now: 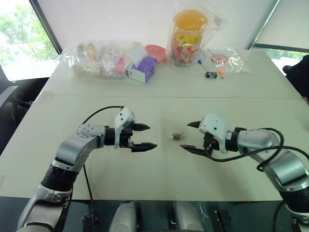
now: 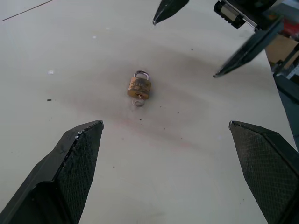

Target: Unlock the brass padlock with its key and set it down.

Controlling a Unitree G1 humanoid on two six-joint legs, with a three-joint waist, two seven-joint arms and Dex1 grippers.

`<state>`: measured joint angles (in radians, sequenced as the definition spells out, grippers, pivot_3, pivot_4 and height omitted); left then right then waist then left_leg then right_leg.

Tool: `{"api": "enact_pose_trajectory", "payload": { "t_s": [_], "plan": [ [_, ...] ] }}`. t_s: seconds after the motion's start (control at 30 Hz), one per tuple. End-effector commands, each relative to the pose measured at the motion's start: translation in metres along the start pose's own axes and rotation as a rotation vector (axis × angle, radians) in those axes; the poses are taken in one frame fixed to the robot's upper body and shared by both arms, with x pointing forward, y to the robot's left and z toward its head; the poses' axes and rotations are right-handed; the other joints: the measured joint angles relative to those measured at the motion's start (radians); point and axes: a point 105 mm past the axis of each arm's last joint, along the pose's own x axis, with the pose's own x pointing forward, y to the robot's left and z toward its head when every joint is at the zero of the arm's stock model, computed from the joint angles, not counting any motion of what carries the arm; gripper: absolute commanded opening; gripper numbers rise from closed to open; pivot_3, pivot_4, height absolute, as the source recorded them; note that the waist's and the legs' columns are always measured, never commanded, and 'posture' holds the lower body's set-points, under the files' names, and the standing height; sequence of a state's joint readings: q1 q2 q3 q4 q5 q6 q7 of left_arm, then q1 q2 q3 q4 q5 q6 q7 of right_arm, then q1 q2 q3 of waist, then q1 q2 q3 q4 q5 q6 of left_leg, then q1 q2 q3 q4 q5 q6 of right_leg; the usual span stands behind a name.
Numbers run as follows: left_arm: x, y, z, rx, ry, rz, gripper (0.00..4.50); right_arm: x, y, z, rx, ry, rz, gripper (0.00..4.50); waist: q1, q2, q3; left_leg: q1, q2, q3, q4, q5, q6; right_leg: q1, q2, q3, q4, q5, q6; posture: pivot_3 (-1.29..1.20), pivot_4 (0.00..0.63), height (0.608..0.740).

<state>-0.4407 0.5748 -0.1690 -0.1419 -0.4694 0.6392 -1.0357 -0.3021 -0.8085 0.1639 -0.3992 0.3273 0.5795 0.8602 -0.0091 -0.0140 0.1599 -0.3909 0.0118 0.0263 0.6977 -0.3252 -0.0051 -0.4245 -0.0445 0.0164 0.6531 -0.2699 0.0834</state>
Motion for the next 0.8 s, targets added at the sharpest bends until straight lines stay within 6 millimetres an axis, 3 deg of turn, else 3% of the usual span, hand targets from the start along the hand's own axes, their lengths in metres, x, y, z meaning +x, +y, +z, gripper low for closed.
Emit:
{"api": "enact_pose_trajectory", "payload": {
  "t_s": [0.03, 0.23, 0.5, 0.77, 0.8],
  "plan": [
    [-0.004, -0.001, 0.017, 0.045, -0.034, 0.009, 4.50, 0.009, -0.002, 0.004, -0.026, -0.035, 0.050, 4.47, -0.001, 0.000, 0.000, 0.000, 0.000, 0.000, 0.000, 0.000, 0.000, 0.000, 0.000, 0.000, 0.000, 0.000, 0.000, 0.00, 0.150, 0.735],
    [-0.014, 0.001, 0.016, 0.059, -0.021, 0.035, 4.50, 0.029, -0.010, -0.007, -0.005, -0.024, 0.123, 4.47, -0.002, 0.000, 0.000, 0.000, 0.000, 0.000, 0.000, 0.000, 0.000, 0.000, 0.000, 0.000, 0.001, 0.000, 0.000, 0.00, 0.150, 0.735],
    [-0.012, -0.003, 0.018, 0.068, -0.023, 0.050, 4.50, 0.049, -0.025, -0.032, 0.011, 0.033, 0.138, 4.47, -0.001, 0.000, 0.000, 0.000, 0.000, 0.000, 0.000, 0.000, 0.000, 0.000, -0.001, 0.000, 0.001, 0.000, 0.000, 0.00, 0.150, 0.735],
    [-0.016, -0.002, 0.017, 0.079, -0.017, 0.069, 4.50, 0.046, -0.021, -0.054, -0.004, 0.103, 0.172, 4.47, -0.001, 0.001, 0.000, 0.000, 0.000, 0.000, 0.000, 0.000, 0.000, 0.000, -0.001, 0.000, 0.002, 0.000, 0.000, 0.00, 0.150, 0.735],
    [-0.016, -0.001, 0.018, 0.081, -0.017, 0.070, 4.50, 0.046, -0.022, -0.054, -0.004, 0.105, 0.171, 4.23, 0.000, 0.001, 0.000, 0.000, 0.000, 0.000, 0.000, 0.000, 0.000, 0.000, -0.002, 0.000, 0.002, 0.000, 0.000, 0.00, 0.150, 0.735]
  ]
}}
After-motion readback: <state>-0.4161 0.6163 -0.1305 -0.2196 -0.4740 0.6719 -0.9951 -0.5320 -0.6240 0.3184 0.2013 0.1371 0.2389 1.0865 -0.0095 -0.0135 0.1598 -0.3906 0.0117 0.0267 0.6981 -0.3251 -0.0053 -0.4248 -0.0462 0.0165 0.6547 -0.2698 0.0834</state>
